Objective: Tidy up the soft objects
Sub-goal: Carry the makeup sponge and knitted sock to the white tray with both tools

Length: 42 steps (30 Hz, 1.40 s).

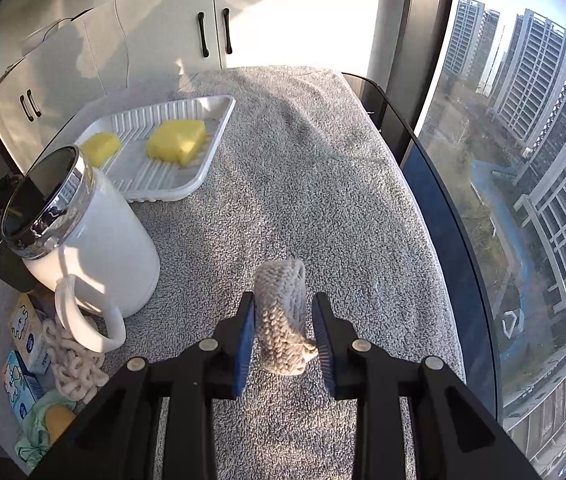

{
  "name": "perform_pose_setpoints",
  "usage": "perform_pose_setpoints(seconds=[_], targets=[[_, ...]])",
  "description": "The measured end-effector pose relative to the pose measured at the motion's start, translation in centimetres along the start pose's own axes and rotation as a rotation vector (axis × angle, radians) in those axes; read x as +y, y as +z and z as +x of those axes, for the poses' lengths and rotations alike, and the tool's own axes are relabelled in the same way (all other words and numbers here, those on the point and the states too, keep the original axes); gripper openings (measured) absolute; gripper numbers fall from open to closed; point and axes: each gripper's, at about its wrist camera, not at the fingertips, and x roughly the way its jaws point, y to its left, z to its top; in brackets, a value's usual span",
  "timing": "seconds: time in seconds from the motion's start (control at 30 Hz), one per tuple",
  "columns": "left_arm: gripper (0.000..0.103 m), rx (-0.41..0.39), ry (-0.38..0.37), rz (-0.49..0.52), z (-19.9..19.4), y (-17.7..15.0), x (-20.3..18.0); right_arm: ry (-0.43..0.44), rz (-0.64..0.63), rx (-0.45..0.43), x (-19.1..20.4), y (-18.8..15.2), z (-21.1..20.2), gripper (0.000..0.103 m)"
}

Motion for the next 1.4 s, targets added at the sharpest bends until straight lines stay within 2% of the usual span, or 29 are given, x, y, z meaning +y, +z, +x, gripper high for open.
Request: perform_pose_setpoints(seconds=[0.17,0.4,0.63,0.83,1.13,1.23,1.4], targets=[[0.036,-0.024,0.029,0.016,1.5,2.4,0.1,-0.013,-0.003,-0.006,0.0,2.6,1.5,0.030],[0.036,-0.037,0.041,-0.013,3.7,6.0,0.4,-0.004,0.005,0.005,0.0,5.6,4.3,0.030],[0.036,-0.082,0.031,0.026,4.6,9.9,-1.6,-0.002,0.004,0.009,0.6,8.7,6.5,0.030],[0.036,-0.109,-0.027,0.108,4.5,12.1,-5.2,0.019,0.026,-0.004,1.1,11.6,7.5,0.030],[0.036,-0.126,-0.149,0.237,3.6,13.7,-10.8,0.057,-0.066,-0.037,5.2,15.7,7.9,0.031],[0.036,-0.111,-0.197,0.279,3.7,14.2,-12.8,0.061,-0.109,-0.044,6.9,16.7,8.2,0.031],[0.036,-0.016,-0.336,0.356,4.4,13.9,-15.8,0.095,-0.159,-0.021,9.6,18.4,9.7,0.031]])
